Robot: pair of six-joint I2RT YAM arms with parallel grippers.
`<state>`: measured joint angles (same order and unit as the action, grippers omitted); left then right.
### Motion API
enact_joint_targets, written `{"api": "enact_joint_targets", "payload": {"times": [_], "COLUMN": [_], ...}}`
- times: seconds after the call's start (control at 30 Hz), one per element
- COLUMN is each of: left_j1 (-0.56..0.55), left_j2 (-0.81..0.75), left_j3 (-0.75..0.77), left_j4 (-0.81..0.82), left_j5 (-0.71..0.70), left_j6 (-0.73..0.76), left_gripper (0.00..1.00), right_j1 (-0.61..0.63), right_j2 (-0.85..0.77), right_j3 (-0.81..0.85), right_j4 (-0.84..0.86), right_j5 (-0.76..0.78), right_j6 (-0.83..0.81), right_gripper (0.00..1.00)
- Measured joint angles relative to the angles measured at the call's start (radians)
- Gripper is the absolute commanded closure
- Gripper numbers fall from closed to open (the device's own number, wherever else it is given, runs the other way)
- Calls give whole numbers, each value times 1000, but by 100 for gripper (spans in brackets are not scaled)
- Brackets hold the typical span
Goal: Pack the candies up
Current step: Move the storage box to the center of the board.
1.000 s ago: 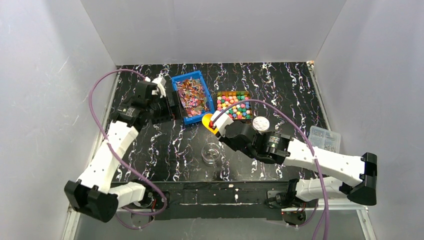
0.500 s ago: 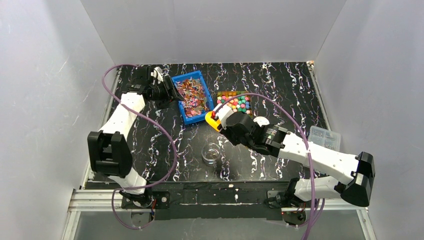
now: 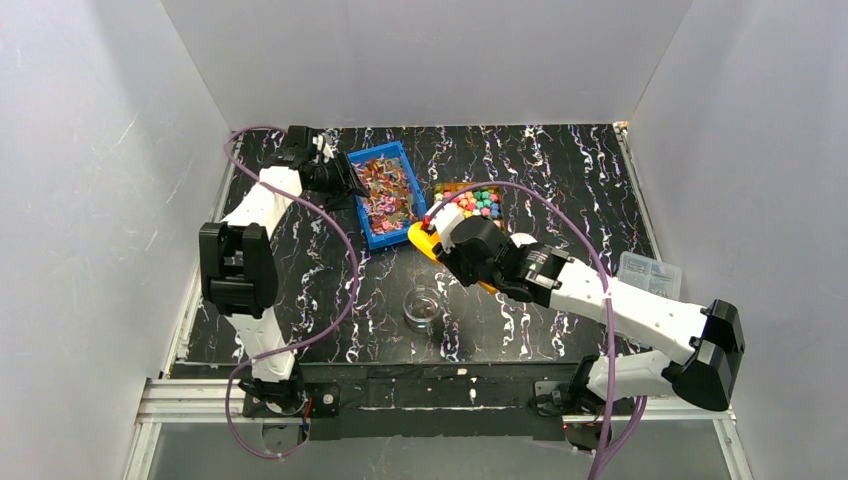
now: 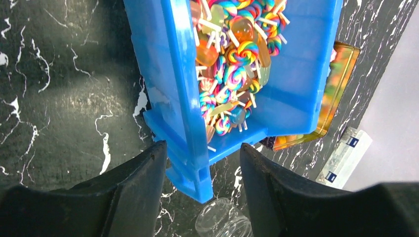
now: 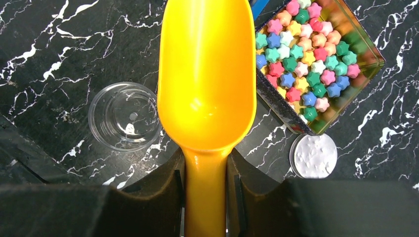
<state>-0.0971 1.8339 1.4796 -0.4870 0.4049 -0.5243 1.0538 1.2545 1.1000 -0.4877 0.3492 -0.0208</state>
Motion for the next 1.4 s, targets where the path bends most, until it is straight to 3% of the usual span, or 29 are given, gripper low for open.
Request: {"api": "enact_joint_targets", "payload": {"times": [0.37,0.73,1.4], "left_j1": [3,11,-68], "left_j2": [126,140,-139], "left_j3": [149,137,-224], "left_j4": [-43,-32,77], "left_j5": [2,26,-43], "left_j6": [19,14,-118], "left_gripper": [73,100,100], "right_j1": [-14,-16,-47], "right_j2": [63,91,296], "right_j3": [0,35,328], "right_j4": [19,16,-247], "right_j5": [-52,-65,-103], "right_j6": [30,44,56], "right_gripper": [99,99,99]}}
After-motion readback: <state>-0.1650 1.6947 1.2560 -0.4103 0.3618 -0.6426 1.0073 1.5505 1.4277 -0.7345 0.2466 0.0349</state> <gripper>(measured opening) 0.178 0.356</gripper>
